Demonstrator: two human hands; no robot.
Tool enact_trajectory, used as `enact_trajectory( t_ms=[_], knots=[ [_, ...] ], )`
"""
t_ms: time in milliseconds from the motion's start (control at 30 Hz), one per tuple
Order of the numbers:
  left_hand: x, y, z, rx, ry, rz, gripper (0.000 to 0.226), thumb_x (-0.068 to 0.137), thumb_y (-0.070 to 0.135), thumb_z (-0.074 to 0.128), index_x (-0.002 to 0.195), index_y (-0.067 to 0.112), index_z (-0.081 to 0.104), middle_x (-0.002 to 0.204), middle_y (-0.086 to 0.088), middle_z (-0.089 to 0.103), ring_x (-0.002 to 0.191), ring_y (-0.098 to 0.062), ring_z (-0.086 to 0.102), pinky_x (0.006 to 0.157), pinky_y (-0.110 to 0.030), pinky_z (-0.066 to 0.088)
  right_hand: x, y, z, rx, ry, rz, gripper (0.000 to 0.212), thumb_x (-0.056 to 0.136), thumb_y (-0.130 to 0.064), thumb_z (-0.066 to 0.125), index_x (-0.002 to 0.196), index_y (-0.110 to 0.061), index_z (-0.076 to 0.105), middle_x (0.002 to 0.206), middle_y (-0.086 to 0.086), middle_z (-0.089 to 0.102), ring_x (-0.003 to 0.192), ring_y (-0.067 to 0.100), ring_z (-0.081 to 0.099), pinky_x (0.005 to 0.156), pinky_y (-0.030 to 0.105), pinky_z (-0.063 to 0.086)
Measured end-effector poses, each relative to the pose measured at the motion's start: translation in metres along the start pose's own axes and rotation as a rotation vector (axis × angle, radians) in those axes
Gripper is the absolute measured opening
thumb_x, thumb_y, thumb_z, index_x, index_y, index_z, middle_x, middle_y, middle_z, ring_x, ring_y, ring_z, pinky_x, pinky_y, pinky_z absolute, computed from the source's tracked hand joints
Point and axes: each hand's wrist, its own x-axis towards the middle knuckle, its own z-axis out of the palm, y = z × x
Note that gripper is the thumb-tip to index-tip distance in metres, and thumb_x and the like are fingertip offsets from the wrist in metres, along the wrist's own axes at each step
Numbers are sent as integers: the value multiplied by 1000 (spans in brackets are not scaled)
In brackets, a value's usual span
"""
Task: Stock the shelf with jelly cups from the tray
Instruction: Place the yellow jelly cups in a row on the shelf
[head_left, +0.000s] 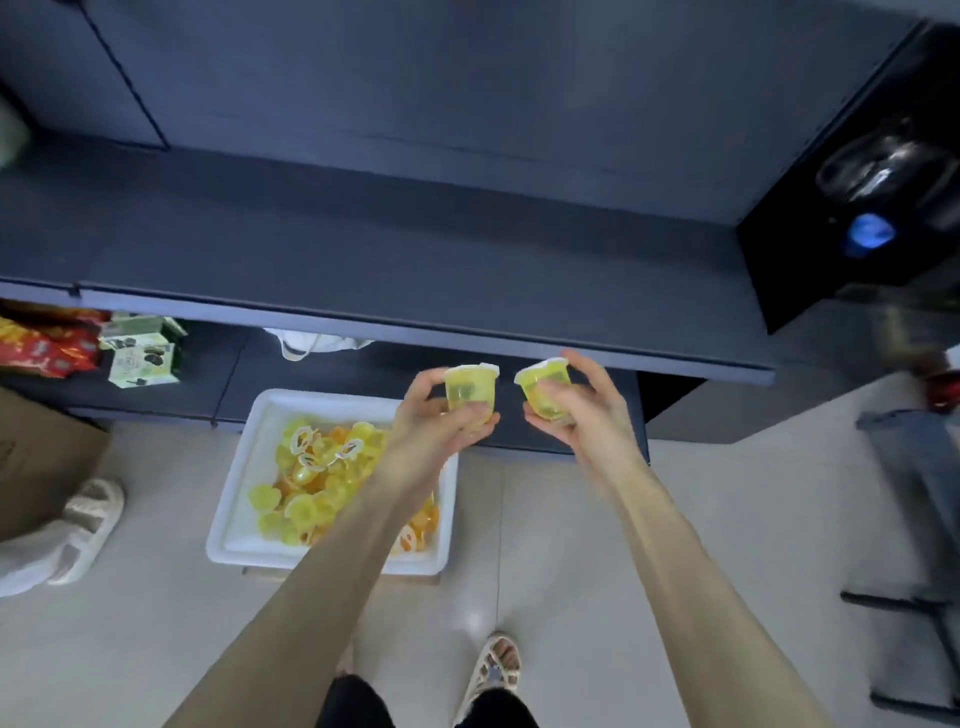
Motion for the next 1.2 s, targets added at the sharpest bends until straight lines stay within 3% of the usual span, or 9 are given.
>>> enact_trajectory(
  t_ms=[167,233,333,433,567,633,767,967,1200],
  knots=[
    [-17,59,85,169,-36,235,33,76,0,73,97,16,54,99,-13,68,89,-22,65,85,-37,54,-27,-114,-43,-169,-68,-247,23,84,-11,68,107,-12,61,96,0,72,86,15,65,76,29,55],
    [-22,88,112,257,-22,331,36,73,4,76,99,18,55,97,-8,72,85,-14,66,85,-29,52,-33,-153,-51,-221,-44,-326,28,81,-10,72,106,-8,61,90,0,69,84,14,66,78,28,53],
    [-28,131,145,328,-5,469,43,70,3,79,105,14,56,94,-6,72,81,-10,66,73,-15,50,-38,-206,-56,-279,-25,-436,33,77,-9,76,105,-6,59,93,3,66,83,13,64,82,26,53],
    [-24,167,168,370,-9,606,43,70,1,79,104,12,56,95,-2,72,82,-11,67,73,-16,51,-34,-253,-56,-303,-7,-534,31,75,-10,78,99,-13,58,96,3,66,85,14,63,83,26,52],
    [-2,209,190,408,-22,743,41,69,-3,79,100,14,58,99,2,69,86,-11,67,76,-17,52,-13,-304,-53,-354,15,-649,32,74,-6,77,93,-18,54,102,1,66,84,10,64,73,14,51],
    [17,230,198,451,-26,808,39,70,-1,79,98,15,57,100,6,68,87,-10,68,79,-19,53,5,-326,-50,-404,25,-699,35,73,-5,77,93,-20,53,103,-2,66,82,5,64,74,17,51],
    [69,278,210,634,10,916,40,69,4,81,97,19,58,105,1,64,87,-13,68,80,-19,52,52,-369,-39,-543,46,-806,40,72,-11,79,95,-29,52,102,-8,63,91,11,62,75,21,48],
    [157,338,231,1014,110,1013,44,65,14,84,98,14,55,105,1,48,94,-23,56,85,-35,49,134,-411,-21,-736,115,-861,41,73,-9,77,103,-26,53,115,-1,52,104,19,55,87,26,44],
    [223,369,246,1279,117,1005,47,72,19,79,109,7,52,110,-2,42,95,-15,40,76,-20,29,204,-432,-18,-869,156,-816,38,75,-11,75,106,-22,56,121,4,54,106,21,53,89,30,44]
  ],
)
